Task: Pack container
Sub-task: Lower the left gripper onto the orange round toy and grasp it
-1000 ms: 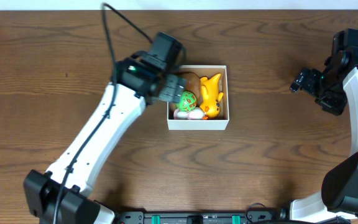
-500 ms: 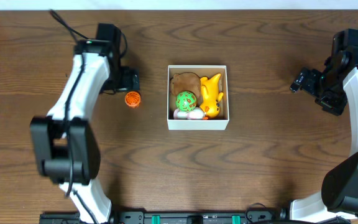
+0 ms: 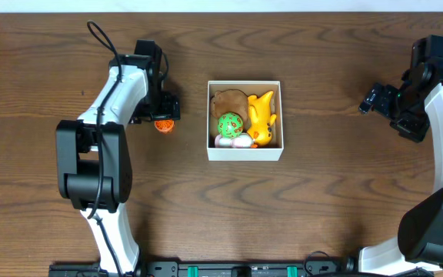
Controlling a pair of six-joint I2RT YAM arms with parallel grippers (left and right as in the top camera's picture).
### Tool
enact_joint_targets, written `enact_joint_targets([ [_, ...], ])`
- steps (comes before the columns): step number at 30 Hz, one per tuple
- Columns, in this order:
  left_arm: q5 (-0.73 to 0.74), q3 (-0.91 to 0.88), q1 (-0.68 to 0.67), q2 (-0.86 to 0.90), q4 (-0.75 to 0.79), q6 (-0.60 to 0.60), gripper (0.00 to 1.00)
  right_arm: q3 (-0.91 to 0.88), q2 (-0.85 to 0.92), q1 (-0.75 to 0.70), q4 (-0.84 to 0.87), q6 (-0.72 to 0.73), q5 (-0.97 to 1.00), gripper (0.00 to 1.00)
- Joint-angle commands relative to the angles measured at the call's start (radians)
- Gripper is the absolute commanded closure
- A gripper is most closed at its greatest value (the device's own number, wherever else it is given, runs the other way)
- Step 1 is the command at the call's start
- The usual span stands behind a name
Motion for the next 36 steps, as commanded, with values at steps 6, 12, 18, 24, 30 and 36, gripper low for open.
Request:
enact_joint_targets([
  [6,0.005,-0.007,-0.038,0.016,0.025,0.032,0.08,0.008,-0.020,0.000,-0.004,-0.009,0.011,0.01],
  [12,-0.006,-0.008,-0.033,0.026,0.045,0.032,0.08,0.008,-0.020,0.000,-0.011,-0.009,0.011,0.01],
  [18,-0.005,-0.008,-0.033,0.059,0.052,0.032,0.08,0.008,-0.020,0.000,-0.012,-0.009,0.011,0.01],
  [24,-0.006,-0.008,-0.033,0.095,0.046,0.032,0.10,0.008,-0.020,0.000,-0.016,-0.009,0.011,0.01],
  [30,-0.006,-0.008,-0.033,0.095,0.046,0.032,0.18,0.008,-0.020,0.000,-0.019,-0.009,0.011,0.01],
  [36,-0.006,-0.008,-0.033,0.095,0.040,0.032,0.36,0.008,-0.020,0.000,-0.020,-0.009,0.011,0.01],
])
